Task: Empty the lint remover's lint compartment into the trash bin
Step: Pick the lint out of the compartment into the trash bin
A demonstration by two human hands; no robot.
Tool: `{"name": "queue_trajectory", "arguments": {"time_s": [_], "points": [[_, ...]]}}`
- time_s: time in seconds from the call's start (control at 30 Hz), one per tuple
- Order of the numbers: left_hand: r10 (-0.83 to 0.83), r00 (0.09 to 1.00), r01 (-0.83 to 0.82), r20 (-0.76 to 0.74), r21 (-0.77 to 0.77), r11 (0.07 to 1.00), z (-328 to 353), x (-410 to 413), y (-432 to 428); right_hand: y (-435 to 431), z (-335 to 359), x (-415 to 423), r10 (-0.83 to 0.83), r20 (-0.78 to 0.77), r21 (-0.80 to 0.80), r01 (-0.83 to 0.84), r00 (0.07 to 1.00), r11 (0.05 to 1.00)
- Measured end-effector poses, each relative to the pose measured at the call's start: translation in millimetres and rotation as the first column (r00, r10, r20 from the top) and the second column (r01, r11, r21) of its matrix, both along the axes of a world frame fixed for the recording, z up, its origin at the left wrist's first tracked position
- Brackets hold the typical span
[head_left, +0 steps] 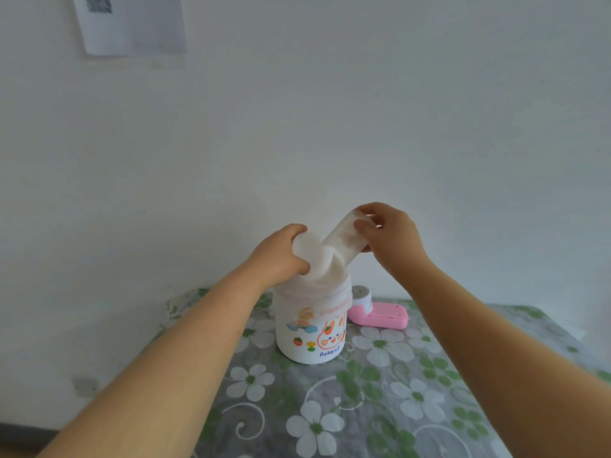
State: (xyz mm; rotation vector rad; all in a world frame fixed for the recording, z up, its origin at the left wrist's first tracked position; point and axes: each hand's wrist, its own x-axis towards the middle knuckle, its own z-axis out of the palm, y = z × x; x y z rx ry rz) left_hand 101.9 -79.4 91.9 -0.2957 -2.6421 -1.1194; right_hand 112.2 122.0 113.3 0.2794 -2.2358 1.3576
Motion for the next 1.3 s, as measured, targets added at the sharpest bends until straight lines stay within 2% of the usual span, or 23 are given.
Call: {"name": "queue_trajectory", "arguments": {"time_s": [0.07, 0.13, 0.2, 0.23, 0.3, 0.37, 0.43, 0.6, 0.7, 0.77, 0.97, 1.1, 1.3], "points": [[0.017, 0.999, -0.016, -0.045, 0.013, 1.0, -0.6, 2.7, 4.3, 2.1, 2.2, -1.3, 0.043, 0.02, -0.108, -0.04, 0.999, 0.993], [0.091, 0.97, -0.084, -0.225, 0.041, 0.996, 0.0, 7.8, 10.6, 3.8, 3.2, -3.2, 0.066, 0.029, -0.177, -0.06, 0.997, 0.982], [0.193, 0.896, -0.146, -0.399, 0.145, 0.979, 4.8, 15.4, 18.3, 5.3, 2.9, -5.6, 0.075, 0.033, -0.225, -0.066, 0.997, 0.972], [0.237, 0.882, -0.152, -0.407, 0.23, 0.961, 9.1, 19.9, 22.8, 6.0, 2.7, -6.5, 0.082, 0.034, -0.245, -0.072, 0.996, 0.967], [0.251, 0.923, -0.125, -0.291, 0.389, 0.913, 18.0, 26.0, 30.6, 6.8, 3.0, -8.0, 0.106, 0.029, -0.291, -0.093, 0.994, 0.952], [0.15, 0.982, -0.069, -0.111, 0.53, 0.845, 24.4, 29.8, 37.5, 7.1, 4.0, -9.2, 0.123, 0.019, -0.342, -0.109, 0.992, 0.933], [0.019, 1.0, -0.02, 0.009, 0.641, 0.767, 28.1, 34.3, 42.7, 7.2, 4.6, -10.0, 0.139, 0.015, -0.379, -0.123, 0.99, 0.917], [-0.22, 0.973, 0.078, 0.063, 0.813, 0.577, 29.9, 39.5, 48.2, 8.6, 4.9, -9.9, 0.202, 0.048, -0.428, -0.162, 0.978, 0.889], [-0.286, 0.955, 0.086, 0.075, 0.855, 0.512, 29.9, 39.5, 48.3, 8.3, 5.1, -8.2, 0.237, 0.059, -0.461, -0.184, 0.97, 0.868], [-0.318, 0.944, 0.083, 0.095, 0.86, 0.504, 29.8, 39.7, 49.1, 8.2, 4.8, -6.6, 0.264, 0.053, -0.474, -0.208, 0.963, 0.856], [-0.334, 0.933, 0.099, 0.132, 0.799, 0.593, 29.2, 41.6, 48.0, 7.9, 4.9, -4.3, 0.267, 0.045, -0.477, -0.214, 0.963, 0.852], [-0.277, 0.955, 0.106, 0.105, 0.751, 0.652, 28.6, 40.6, 47.7, 7.8, 5.0, -4.5, 0.285, 0.037, -0.482, -0.233, 0.958, 0.845], [-0.26, 0.962, 0.094, 0.085, 0.791, 0.604, 26.3, 37.1, 45.6, 7.4, 6.5, -6.5, 0.253, 0.005, -0.455, -0.223, 0.968, 0.862]]}}
